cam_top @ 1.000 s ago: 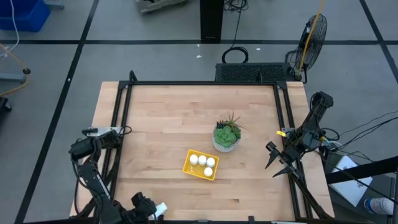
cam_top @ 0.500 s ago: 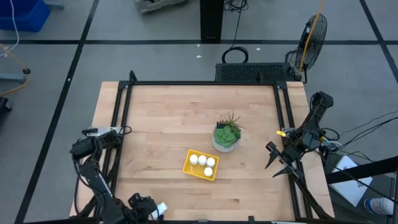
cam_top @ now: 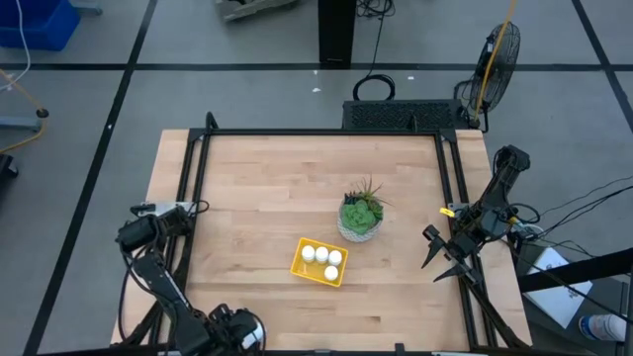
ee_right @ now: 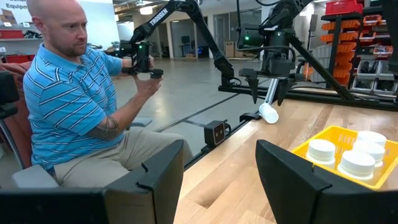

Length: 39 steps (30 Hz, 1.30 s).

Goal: Pick and place pill bottles into a basket
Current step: Put the white pill bottle into the yellow bin

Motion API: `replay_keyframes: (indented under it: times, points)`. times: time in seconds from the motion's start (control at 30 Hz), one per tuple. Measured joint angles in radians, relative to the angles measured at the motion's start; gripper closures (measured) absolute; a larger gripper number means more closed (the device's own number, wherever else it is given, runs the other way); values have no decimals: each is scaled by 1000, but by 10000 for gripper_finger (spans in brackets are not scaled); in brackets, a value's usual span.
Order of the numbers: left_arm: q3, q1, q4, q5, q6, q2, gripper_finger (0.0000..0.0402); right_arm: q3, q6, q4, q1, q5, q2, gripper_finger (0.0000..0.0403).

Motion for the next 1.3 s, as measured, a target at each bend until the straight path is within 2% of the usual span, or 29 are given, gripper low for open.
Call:
replay_keyframes:
  times: [0.3,0.53,1.3]
  points:
    - [-39,0,22,1,-19,0,55,0,0,0,0,0,0,209]
    - [-100,5,122,14,-12,0,55,0,0,0,0,0,0,209]
    - [-104,6,124,17,-13,3,55,0,0,0,0,0,0,209]
